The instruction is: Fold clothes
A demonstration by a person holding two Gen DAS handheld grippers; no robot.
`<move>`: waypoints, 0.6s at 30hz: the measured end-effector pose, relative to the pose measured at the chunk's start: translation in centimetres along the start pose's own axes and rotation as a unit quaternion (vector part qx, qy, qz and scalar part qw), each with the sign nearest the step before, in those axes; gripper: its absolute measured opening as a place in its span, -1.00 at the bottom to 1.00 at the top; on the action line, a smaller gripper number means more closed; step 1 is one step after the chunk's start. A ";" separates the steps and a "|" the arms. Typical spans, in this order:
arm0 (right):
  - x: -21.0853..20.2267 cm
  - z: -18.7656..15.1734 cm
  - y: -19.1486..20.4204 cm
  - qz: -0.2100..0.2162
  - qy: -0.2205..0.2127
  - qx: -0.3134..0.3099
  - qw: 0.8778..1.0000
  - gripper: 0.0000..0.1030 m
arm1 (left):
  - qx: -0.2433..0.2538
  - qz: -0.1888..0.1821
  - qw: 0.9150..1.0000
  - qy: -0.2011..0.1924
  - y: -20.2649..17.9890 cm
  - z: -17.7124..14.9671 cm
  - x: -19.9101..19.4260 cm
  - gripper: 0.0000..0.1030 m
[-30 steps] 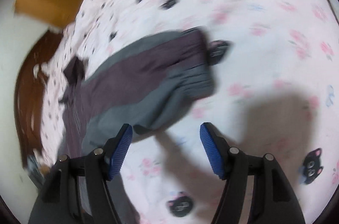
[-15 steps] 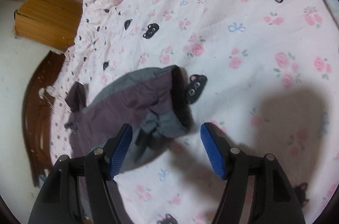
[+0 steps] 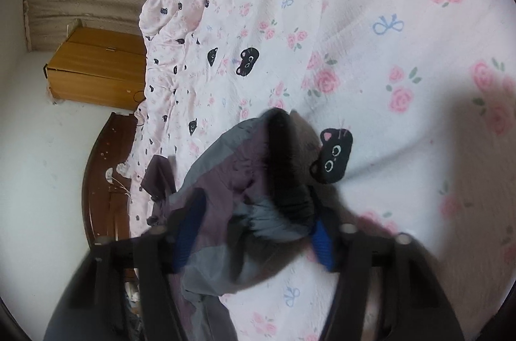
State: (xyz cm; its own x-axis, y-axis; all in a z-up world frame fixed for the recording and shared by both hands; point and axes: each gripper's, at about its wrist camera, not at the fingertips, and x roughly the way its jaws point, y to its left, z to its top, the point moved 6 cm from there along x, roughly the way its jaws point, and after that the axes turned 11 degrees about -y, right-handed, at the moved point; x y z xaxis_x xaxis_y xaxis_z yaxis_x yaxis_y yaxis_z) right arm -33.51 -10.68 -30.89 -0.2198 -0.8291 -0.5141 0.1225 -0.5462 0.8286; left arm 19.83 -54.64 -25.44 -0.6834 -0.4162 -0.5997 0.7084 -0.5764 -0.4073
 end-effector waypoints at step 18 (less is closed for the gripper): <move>0.9 3.1 1.1 -0.014 -0.030 -0.013 0.999 -0.64 | -0.008 0.005 1.000 0.005 0.3 0.0 0.8 0.29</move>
State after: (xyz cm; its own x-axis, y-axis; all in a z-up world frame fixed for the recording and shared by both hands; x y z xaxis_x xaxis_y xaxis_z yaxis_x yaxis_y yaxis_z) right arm -36.54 -11.66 -29.78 -0.2807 -0.8050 -0.5227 0.1401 -0.5731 0.8074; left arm 19.52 -55.16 -26.04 -0.6745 -0.4143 -0.6111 0.7180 -0.5606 -0.4125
